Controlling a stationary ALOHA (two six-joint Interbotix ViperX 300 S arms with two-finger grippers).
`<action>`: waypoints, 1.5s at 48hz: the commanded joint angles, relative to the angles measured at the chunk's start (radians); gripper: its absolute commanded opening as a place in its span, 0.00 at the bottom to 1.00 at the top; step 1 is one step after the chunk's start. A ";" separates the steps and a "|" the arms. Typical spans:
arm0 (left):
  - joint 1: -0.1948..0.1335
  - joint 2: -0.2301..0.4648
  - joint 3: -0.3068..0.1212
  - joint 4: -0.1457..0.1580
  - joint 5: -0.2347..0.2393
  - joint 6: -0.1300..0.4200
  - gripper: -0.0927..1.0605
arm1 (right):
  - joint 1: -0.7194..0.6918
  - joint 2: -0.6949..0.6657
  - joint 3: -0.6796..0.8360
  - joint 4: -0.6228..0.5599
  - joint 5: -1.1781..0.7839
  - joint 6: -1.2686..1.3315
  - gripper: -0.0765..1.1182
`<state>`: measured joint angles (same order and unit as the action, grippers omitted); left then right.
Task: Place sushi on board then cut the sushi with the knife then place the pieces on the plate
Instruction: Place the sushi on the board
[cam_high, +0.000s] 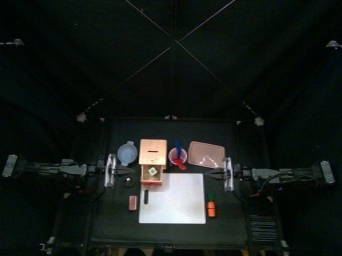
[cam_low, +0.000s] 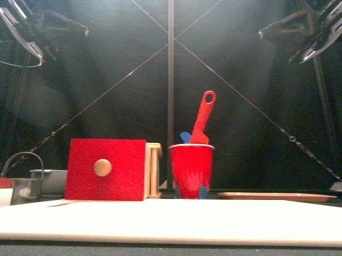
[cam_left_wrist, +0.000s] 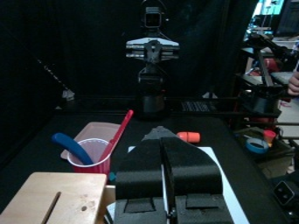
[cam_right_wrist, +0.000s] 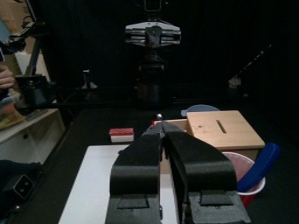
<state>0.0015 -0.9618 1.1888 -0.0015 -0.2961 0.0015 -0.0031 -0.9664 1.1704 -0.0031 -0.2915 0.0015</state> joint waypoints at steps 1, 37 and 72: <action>0.037 0.038 -0.003 0.002 -0.071 0.003 0.17 | 0.002 0.054 -0.044 -0.003 -0.015 -0.002 0.17; 0.071 0.041 0.055 0.038 -0.130 0.006 0.17 | -0.008 0.798 -0.772 0.391 0.588 0.034 0.19; 0.541 -0.018 0.110 -0.011 -0.014 0.000 0.17 | 0.002 1.402 -1.608 -0.152 1.419 0.650 0.37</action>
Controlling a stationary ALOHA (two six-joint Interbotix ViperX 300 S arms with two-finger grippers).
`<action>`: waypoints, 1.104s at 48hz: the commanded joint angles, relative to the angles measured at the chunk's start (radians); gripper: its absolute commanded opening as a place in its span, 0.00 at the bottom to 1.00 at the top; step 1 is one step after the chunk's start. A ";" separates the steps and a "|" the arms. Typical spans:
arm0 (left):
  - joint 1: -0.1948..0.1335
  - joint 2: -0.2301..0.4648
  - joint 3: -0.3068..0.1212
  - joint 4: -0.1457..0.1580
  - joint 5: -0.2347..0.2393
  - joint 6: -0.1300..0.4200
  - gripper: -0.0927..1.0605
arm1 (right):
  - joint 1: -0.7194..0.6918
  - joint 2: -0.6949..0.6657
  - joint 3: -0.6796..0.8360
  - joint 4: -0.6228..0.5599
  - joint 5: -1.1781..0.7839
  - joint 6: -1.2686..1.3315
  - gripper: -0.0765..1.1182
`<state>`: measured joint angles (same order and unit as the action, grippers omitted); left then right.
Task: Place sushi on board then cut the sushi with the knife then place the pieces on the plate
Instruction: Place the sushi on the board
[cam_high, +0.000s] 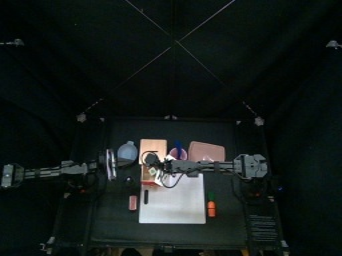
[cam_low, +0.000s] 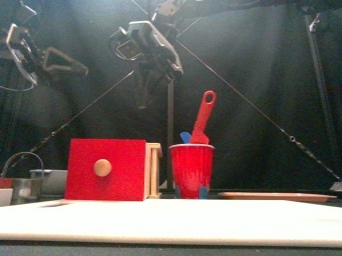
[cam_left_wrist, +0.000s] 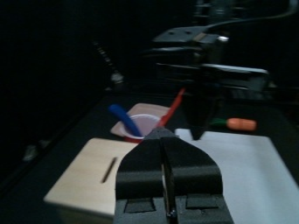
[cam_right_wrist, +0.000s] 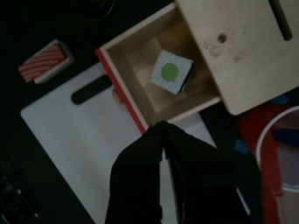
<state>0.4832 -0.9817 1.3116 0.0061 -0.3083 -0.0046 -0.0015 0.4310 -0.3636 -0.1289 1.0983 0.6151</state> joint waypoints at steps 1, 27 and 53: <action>0.063 0.002 -0.014 -0.021 -0.003 0.006 0.17 | 0.000 0.012 -0.084 -0.035 0.046 0.041 0.39; 0.048 0.002 0.006 -0.025 -0.034 0.006 0.17 | 0.002 0.175 -0.319 -0.190 0.239 0.270 0.72; 0.048 0.002 0.014 -0.026 -0.037 0.003 0.17 | -0.005 0.262 -0.402 -0.221 0.328 0.302 0.84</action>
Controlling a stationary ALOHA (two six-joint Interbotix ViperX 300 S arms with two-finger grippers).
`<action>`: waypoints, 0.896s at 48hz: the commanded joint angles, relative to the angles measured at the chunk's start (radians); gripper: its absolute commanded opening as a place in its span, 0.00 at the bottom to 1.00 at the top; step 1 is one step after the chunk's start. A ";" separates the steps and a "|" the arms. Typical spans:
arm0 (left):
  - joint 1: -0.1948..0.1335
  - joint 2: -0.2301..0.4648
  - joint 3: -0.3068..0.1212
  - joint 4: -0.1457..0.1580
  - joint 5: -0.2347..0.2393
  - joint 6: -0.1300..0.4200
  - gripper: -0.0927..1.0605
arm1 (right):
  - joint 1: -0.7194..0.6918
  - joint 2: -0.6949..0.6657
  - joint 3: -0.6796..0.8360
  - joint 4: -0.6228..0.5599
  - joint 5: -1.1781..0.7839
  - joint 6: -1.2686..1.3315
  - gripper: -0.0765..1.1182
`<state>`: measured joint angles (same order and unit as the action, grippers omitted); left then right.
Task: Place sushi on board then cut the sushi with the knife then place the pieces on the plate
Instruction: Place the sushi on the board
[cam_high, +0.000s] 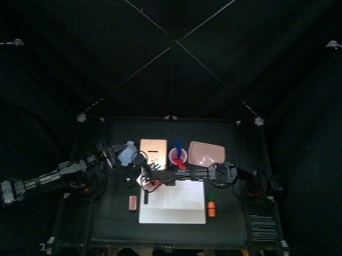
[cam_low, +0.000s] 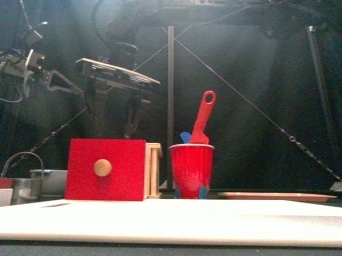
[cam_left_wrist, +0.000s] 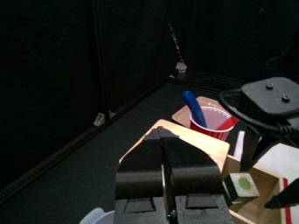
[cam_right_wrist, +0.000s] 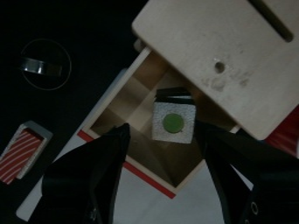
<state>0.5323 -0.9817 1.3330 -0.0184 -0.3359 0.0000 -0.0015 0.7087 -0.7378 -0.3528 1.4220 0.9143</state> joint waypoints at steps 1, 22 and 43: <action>-0.002 0.002 -0.008 -0.002 -0.009 -0.002 0.17 | -0.005 -0.012 -0.029 0.006 0.005 0.003 0.83; -0.002 0.002 -0.008 -0.002 -0.009 -0.002 0.17 | -0.005 0.035 -0.044 -0.021 0.018 0.003 0.79; 0.000 0.002 -0.008 -0.002 -0.009 0.002 0.17 | 0.060 -0.015 -0.206 -0.084 0.143 -0.063 0.62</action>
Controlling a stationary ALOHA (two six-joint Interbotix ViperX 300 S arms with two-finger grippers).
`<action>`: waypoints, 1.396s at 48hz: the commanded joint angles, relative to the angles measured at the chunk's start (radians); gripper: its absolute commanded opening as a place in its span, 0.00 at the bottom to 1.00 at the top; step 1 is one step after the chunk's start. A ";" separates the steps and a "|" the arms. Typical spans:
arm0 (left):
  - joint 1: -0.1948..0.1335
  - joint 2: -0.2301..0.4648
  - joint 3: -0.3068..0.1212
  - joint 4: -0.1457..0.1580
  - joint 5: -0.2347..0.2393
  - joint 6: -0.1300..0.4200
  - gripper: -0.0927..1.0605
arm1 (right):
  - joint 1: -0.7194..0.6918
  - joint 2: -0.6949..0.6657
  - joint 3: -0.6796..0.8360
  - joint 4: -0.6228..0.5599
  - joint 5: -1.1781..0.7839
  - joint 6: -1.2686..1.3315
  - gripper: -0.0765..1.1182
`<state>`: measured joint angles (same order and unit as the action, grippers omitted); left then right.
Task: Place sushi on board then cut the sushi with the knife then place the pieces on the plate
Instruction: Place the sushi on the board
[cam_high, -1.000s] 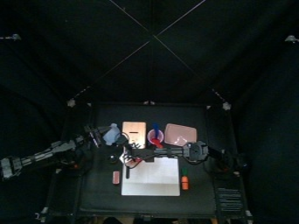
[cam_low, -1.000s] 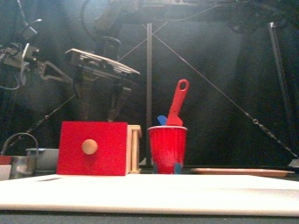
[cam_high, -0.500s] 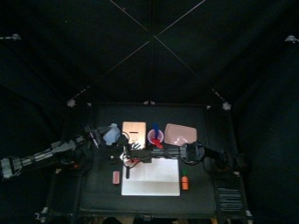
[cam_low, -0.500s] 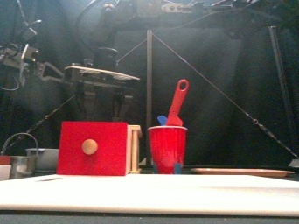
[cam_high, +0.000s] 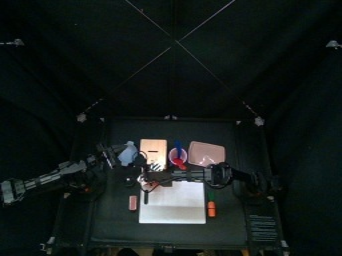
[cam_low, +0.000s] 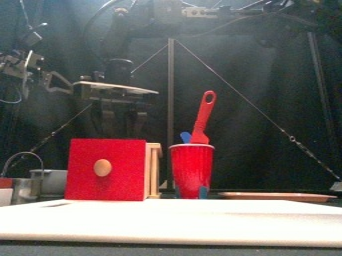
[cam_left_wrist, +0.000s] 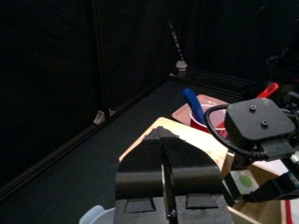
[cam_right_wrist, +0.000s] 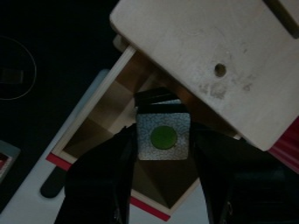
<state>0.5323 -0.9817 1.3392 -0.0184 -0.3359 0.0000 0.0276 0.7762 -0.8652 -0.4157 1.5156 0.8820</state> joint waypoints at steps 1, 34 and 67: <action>0.002 0.002 -0.014 -0.002 -0.009 0.002 0.17 | 0.041 -0.087 -0.095 -0.025 0.064 -0.048 0.62; -0.051 0.002 -0.097 -0.040 -0.009 -0.005 0.17 | 0.275 -0.066 -0.468 -0.040 0.356 -0.265 0.61; -0.064 0.002 -0.106 -0.049 -0.009 -0.005 0.17 | -0.006 -0.324 -0.459 0.133 0.344 -0.442 0.60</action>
<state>0.4679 -0.9817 1.2686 -0.0644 -0.3375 -0.0031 0.0368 0.5016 -1.3131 -0.2823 1.8745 0.4510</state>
